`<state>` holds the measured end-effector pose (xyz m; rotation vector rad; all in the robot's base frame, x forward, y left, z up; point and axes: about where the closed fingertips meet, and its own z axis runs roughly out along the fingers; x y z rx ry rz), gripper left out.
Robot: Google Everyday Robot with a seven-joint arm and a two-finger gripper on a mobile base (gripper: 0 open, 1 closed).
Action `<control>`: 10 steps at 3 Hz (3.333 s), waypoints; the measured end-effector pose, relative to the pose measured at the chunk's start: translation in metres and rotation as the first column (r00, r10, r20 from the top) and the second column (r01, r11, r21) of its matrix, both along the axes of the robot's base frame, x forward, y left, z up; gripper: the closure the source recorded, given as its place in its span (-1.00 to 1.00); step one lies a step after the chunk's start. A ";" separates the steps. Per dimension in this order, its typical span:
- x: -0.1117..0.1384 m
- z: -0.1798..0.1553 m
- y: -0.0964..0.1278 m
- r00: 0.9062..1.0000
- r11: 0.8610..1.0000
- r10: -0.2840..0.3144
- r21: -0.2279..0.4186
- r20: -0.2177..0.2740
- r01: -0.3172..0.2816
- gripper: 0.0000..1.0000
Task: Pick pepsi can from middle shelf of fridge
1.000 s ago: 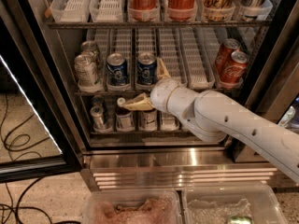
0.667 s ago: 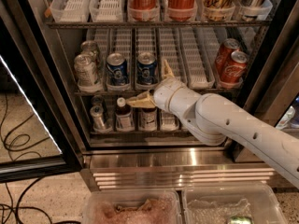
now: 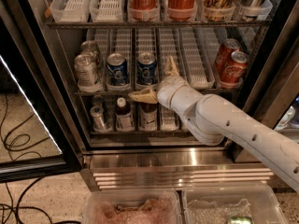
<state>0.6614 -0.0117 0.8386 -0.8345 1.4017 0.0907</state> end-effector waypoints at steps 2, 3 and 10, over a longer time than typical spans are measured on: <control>0.009 0.004 0.009 1.000 0.999 0.020 0.031 0.001 -0.020 -1.00; 0.010 -0.002 0.020 0.999 0.998 0.052 0.036 -0.017 -0.051 -1.00; 0.024 0.002 0.008 1.000 1.000 0.001 0.031 0.021 -0.001 0.99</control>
Offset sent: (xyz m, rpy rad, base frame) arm 0.0129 0.0153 0.0047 0.0477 0.0039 0.0429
